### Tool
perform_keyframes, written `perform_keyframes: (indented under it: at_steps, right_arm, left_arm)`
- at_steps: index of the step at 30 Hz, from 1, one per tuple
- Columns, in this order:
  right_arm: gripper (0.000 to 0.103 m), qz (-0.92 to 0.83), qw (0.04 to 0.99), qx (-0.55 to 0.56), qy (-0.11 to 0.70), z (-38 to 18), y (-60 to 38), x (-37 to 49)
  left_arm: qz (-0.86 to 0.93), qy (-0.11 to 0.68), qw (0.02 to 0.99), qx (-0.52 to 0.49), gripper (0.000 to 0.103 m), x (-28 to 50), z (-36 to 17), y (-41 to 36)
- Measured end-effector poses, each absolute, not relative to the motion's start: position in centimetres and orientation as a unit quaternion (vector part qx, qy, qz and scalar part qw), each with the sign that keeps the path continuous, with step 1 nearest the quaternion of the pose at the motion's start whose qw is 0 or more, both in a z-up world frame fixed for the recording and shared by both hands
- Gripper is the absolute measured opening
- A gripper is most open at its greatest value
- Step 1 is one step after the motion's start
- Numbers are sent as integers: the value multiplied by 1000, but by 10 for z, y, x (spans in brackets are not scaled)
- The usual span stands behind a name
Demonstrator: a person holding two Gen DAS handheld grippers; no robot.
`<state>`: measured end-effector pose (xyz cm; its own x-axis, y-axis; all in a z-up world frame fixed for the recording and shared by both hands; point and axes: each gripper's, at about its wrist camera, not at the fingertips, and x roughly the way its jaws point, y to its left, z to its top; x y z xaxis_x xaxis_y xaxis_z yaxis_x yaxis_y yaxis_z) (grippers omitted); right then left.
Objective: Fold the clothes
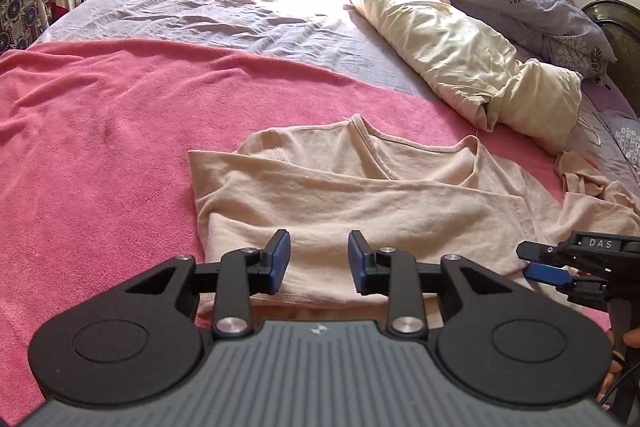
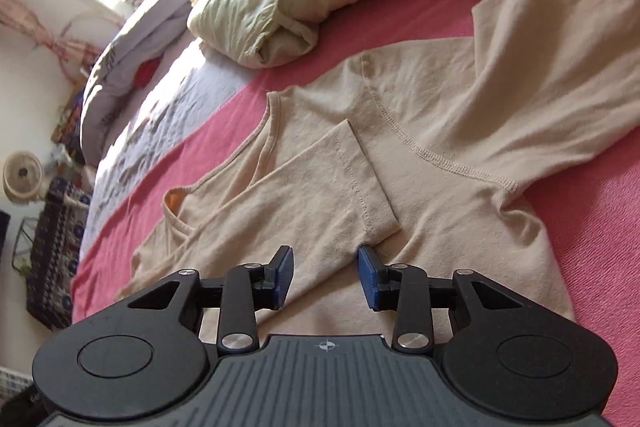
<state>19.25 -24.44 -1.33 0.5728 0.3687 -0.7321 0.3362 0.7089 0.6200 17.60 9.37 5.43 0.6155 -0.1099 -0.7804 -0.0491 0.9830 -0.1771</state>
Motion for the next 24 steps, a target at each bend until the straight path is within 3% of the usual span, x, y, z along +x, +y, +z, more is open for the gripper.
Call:
perform_keyframes:
  at_steps: [8, 13, 16, 18, 19, 20, 24]
  right_arm:
    - [43, 24, 751, 487, 445, -29, -241, 172]
    - [43, -7, 724, 574, 384, -41, -263, 190]
    - [42, -38, 737, 572, 358, -43, -276, 207]
    - [30, -46, 736, 568, 366, -47, -280, 216]
    - [13, -46, 734, 563, 377, -48, -278, 219]
    - [8, -43, 733, 556, 390, -49, -276, 223]
    - [7, -26, 746, 524, 410, -33, -268, 225]
  left_arm:
    - [55, 475, 873, -97, 42, 189, 15, 120]
    - [47, 473, 876, -81, 42, 187, 13, 118]
    - [42, 473, 877, -76, 42, 186, 13, 118]
    - [41, 472, 878, -71, 42, 185, 13, 117]
    - [41, 473, 878, -68, 42, 185, 14, 116]
    - [41, 473, 878, -64, 42, 185, 15, 114]
    - [-3, 469, 882, -37, 41, 173, 31, 99]
